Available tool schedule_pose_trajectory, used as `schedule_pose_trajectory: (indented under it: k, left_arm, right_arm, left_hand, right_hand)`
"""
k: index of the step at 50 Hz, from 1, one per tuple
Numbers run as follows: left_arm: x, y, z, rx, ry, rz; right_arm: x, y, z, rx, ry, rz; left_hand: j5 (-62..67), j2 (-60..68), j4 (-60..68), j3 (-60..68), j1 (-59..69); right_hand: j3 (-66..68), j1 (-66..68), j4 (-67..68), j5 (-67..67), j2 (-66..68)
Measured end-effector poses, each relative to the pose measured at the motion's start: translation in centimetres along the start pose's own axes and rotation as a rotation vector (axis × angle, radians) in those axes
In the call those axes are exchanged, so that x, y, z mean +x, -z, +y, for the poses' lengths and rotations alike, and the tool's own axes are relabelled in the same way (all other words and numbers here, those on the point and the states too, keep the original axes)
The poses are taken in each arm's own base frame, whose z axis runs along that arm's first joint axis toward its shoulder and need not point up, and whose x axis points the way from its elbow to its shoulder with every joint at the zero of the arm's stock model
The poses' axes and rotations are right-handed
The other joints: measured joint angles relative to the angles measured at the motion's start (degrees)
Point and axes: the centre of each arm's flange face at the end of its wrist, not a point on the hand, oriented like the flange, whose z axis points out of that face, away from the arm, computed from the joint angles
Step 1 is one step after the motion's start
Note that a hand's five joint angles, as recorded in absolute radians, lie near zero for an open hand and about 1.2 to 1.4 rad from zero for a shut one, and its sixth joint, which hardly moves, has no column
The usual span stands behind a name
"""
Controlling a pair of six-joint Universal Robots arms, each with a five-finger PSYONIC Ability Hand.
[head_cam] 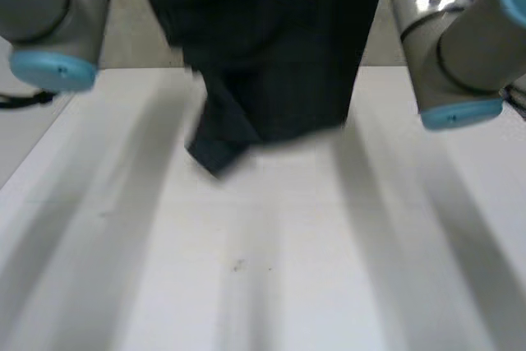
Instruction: Fold the shorts.
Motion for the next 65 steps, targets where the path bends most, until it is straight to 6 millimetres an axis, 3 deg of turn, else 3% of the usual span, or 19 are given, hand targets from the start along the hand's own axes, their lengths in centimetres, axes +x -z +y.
schedule_pose_trajectory:
  k: [1,3,8,14,15,17,19,22,24,25,28,31,36,42,46,53,60,65]
  left_arm:
    - [-0.4,-0.3,-2.0,0.074,0.016,-0.018]
    - [-0.9,-0.3,-3.9,0.138,0.033,-0.031]
    - [-1.0,0.9,-4.3,0.131,0.057,-0.023]
    - [0.1,5.3,1.6,-0.112,0.067,0.027]
    - [0.1,5.3,1.6,-0.112,0.067,0.027]
    - [0.8,8.6,5.5,-0.27,0.065,0.059]
    - [1.2,10.3,7.2,-0.341,0.064,0.074]
    - [2.0,14.3,10.5,-0.491,0.063,0.112]
    - [2.5,16.5,12.0,-0.564,0.064,0.136]
    - [2.5,16.5,12.0,-0.564,0.064,0.136]
    - [3.3,20.0,14.1,-0.678,0.071,0.184]
    - [3.9,22.2,14.9,-0.747,0.082,0.224]
    - [4.0,23.6,13.9,-0.781,0.098,0.269]
    - [2.9,23.5,11.5,-0.768,0.108,0.275]
    - [0.9,23.4,10.1,-0.758,0.101,0.227]
    - [-1.2,25.1,9.1,-0.804,0.098,0.17]
    - [-0.6,27.9,8.9,-0.873,0.138,0.228]
    - [0.0,29.6,9.7,-0.916,0.132,0.299]
  right_arm:
    - [0.5,-0.4,-1.3,0.06,0.002,0.024]
    - [0.9,-0.5,-2.4,0.103,0.002,0.04]
    - [0.8,0.2,-2.7,0.067,-0.003,0.02]
    - [-0.4,3.4,-0.5,-0.142,-0.013,-0.086]
    - [-0.4,3.4,-0.5,-0.142,-0.013,-0.086]
    - [-1.7,5.8,1.4,-0.277,-0.024,-0.175]
    - [-2.4,7.2,2.5,-0.349,-0.031,-0.226]
    - [-4.1,11.0,5.1,-0.518,-0.042,-0.346]
    - [-5.0,13.4,6.6,-0.611,-0.042,-0.411]
    - [-5.0,13.4,6.6,-0.611,-0.042,-0.411]
    - [-6.1,17.0,8.5,-0.741,-0.035,-0.499]
    - [-6.6,19.8,9.7,-0.829,-0.029,-0.549]
    - [-6.8,22.0,10.2,-0.891,-0.032,-0.576]
    - [-6.5,22.9,9.6,-0.911,-0.049,-0.569]
    - [-6.1,23.5,9.1,-0.93,-0.087,-0.544]
    - [-5.2,24.2,9.6,-0.986,-0.199,-0.487]
    - [-4.8,24.3,10.0,-0.999,-0.255,-0.472]
    - [-4.3,24.3,10.1,-1.002,-0.26,-0.461]
  left_hand:
    - [0.0,0.0,0.0,0.0,0.0]
    - [0.0,0.0,0.0,0.0,0.0]
    - [0.0,0.0,0.0,0.1,0.0]
    - [0.0,0.1,0.0,0.1,0.0]
    - [0.0,0.1,0.0,0.1,0.0]
    - [0.0,0.1,0.0,0.1,0.0]
    - [0.0,0.1,0.0,0.1,0.0]
    - [0.0,0.1,0.0,0.1,0.0]
    - [0.0,0.1,0.0,0.1,0.0]
    - [0.0,0.1,0.0,0.1,0.0]
    - [-0.2,-0.8,-0.9,-0.4,-0.2]
    - [-15.9,-19.2,-19.0,-18.6,-16.6]
    - [-36.0,-38.4,-38.8,-37.3,-35.3]
    - [-43.4,-45.4,-46.3,-44.5,-40.9]
    - [-49.1,-51.0,-51.5,-50.2,-45.9]
    - [-44.7,-47.5,-48.0,-47.1,-43.2]
    - [-40.6,-43.7,-43.9,-42.9,-39.5]
    - [-34.2,-36.8,-37.1,-36.4,-32.0]
  right_hand:
    - [0.0,0.0,0.0,0.2,0.0]
    - [0.0,0.0,0.0,0.3,0.0]
    - [0.0,0.0,0.0,0.4,0.0]
    - [0.0,0.0,0.0,0.4,0.0]
    - [0.0,0.0,0.0,0.4,0.0]
    - [0.0,0.0,0.0,0.4,0.0]
    - [0.0,0.0,0.0,0.4,0.0]
    - [0.0,0.0,0.0,0.4,0.0]
    - [0.1,0.0,0.0,0.4,0.0]
    - [0.1,0.0,0.0,0.4,0.0]
    - [0.2,0.0,0.0,0.4,0.0]
    - [0.2,0.0,0.0,0.4,0.0]
    - [0.2,0.0,0.0,0.4,0.0]
    - [0.3,0.0,0.0,0.4,0.0]
    - [0.3,0.0,0.0,0.4,0.0]
    - [0.3,0.0,0.0,0.4,0.0]
    - [0.5,0.0,0.0,0.4,0.0]
    - [0.5,0.0,0.0,0.4,0.0]
